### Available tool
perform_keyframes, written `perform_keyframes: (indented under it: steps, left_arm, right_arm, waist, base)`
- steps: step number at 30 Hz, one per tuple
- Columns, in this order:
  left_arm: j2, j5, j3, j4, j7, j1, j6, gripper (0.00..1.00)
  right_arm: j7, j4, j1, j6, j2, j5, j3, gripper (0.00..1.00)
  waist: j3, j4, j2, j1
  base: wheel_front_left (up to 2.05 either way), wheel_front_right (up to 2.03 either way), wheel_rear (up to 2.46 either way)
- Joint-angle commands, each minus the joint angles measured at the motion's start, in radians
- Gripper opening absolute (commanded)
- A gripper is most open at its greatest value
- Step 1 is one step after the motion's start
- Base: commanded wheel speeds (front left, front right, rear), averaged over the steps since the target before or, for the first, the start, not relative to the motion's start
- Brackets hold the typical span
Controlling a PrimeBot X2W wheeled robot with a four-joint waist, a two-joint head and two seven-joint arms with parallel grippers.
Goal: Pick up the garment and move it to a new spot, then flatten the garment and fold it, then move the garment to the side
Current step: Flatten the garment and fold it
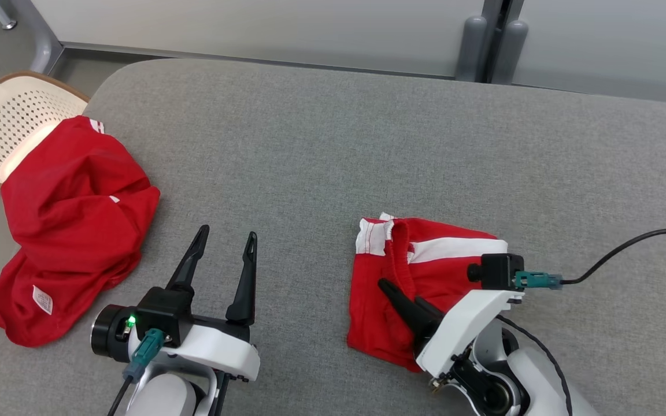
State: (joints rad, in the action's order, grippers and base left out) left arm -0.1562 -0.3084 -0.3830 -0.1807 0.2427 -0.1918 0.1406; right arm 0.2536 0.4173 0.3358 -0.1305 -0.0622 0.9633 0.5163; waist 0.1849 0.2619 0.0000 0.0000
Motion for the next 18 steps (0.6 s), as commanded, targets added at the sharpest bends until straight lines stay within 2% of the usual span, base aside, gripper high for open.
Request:
perform_keyframes:
  steps: [1, 4, 5, 6, 7, 14, 18]
  left_arm:
    - [-0.004, -0.002, 0.002, -0.003, 0.004, -0.014, -0.004, 1.00]
    - [-0.003, -0.002, 0.005, -0.007, 0.008, -0.022, -0.003, 1.00]
    - [-0.002, -0.002, 0.006, -0.008, 0.010, -0.025, -0.002, 1.00]
    - [-0.002, -0.002, 0.006, -0.009, 0.011, -0.027, -0.002, 1.00]
    - [-0.001, -0.001, 0.006, -0.011, 0.013, -0.029, -0.002, 1.00]
    - [-0.002, -0.001, 0.010, -0.019, 0.016, -0.038, -0.002, 1.00]
    - [-0.005, 0.001, 0.012, -0.022, 0.018, -0.036, 0.001, 1.00]
  right_arm:
    - [-0.008, 0.006, 0.014, 0.000, -0.001, 0.006, 0.005, 0.00]
    - [-0.036, 0.026, 0.040, 0.000, -0.001, 0.020, 0.041, 0.00]
    - [-0.045, 0.032, 0.049, 0.000, -0.004, 0.022, 0.054, 0.30]
    - [-0.054, 0.038, 0.056, 0.000, -0.005, 0.028, 0.066, 0.70]
    - [-0.070, 0.036, 0.065, 0.000, -0.006, 0.028, 0.078, 1.00]
    - [-0.264, -0.001, 0.132, 0.000, -0.075, -0.069, 0.204, 1.00]
    - [-0.389, -0.004, 0.155, 0.000, -0.123, -0.141, 0.208, 1.00]
  waist:
    - [0.005, 0.004, 0.0000, 0.0000]
    - [0.011, 0.004, 0.0000, 0.0000]
    - [0.013, 0.003, 0.0000, 0.0000]
    - [0.015, 0.002, 0.0000, 0.0000]
    - [0.017, 0.001, 0.0000, 0.0000]
    - [0.025, -0.019, 0.0000, 0.0000]
    - [0.021, -0.036, 0.0000, 0.0000]
  base:
    - [0.00, 0.00, 0.00]
    - [0.00, 0.00, 0.00]
    - [0.00, 0.00, 0.00]
    - [0.00, 0.00, 0.00]
    - [0.00, 0.00, 0.00]
    - [0.00, 0.00, 0.00]
    - [0.00, 0.00, 0.00]
